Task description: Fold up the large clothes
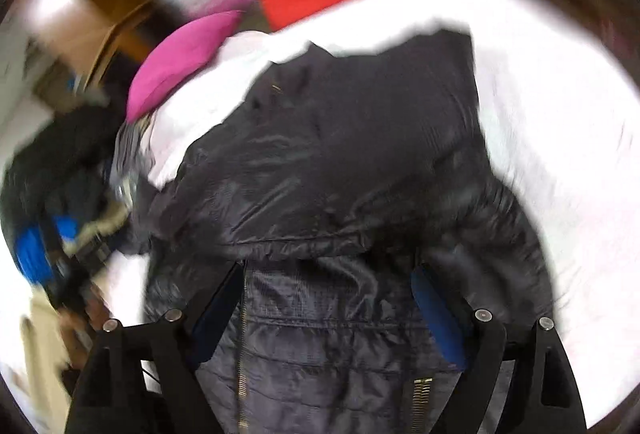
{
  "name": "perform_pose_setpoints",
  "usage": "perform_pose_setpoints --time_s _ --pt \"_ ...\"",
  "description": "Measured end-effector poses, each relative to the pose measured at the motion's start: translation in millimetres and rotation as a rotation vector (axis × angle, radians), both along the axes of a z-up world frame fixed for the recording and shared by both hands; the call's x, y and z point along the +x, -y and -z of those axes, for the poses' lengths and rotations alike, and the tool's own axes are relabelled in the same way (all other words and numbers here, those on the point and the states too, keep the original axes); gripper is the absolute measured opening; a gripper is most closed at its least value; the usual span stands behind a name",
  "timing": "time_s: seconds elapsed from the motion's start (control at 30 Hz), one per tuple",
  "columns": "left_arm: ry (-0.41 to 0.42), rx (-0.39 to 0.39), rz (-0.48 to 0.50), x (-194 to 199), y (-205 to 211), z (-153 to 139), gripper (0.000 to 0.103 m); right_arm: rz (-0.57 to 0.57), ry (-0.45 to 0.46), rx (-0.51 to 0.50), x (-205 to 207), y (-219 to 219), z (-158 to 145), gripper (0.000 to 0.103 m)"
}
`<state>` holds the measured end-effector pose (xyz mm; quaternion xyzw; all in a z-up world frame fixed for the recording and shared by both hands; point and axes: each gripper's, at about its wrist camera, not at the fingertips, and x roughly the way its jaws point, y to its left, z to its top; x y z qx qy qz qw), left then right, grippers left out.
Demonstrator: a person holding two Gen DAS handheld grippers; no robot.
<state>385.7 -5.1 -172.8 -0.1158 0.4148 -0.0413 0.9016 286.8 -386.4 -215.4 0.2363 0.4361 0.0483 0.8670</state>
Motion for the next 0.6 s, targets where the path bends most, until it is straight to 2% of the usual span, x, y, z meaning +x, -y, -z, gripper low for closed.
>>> perform_pose_setpoints --time_s 0.07,0.1,0.17,0.27,0.33,0.4,0.47,0.53,0.6 --pt "0.071 0.059 0.013 -2 9 -5 0.058 0.019 0.072 -0.079 -4 -10 -14 0.088" --pt "0.081 0.070 0.036 0 18 -4 0.058 0.049 0.098 -0.125 -2 -17 -18 0.087" --pt "0.078 0.079 0.079 4 30 1 0.058 0.083 0.110 -0.220 12 -32 -18 0.085" --pt "0.073 0.129 0.128 14 60 14 0.058 0.115 0.099 -0.370 38 -50 -4 0.073" --pt "0.040 0.169 0.159 25 78 27 0.058 0.102 0.094 -0.381 55 -56 6 0.058" --pt "-0.001 0.202 0.183 32 88 41 0.058 0.101 0.083 -0.398 67 -60 16 0.058" --pt "-0.052 0.257 0.190 37 95 60 0.058 0.084 0.017 -0.400 83 -59 35 0.057" --pt "-0.056 0.289 0.208 34 98 69 0.058 0.082 -0.023 -0.403 92 -58 45 0.058" --pt "-0.044 0.323 0.228 30 102 67 0.058 0.081 -0.008 -0.427 93 -61 37 0.058"
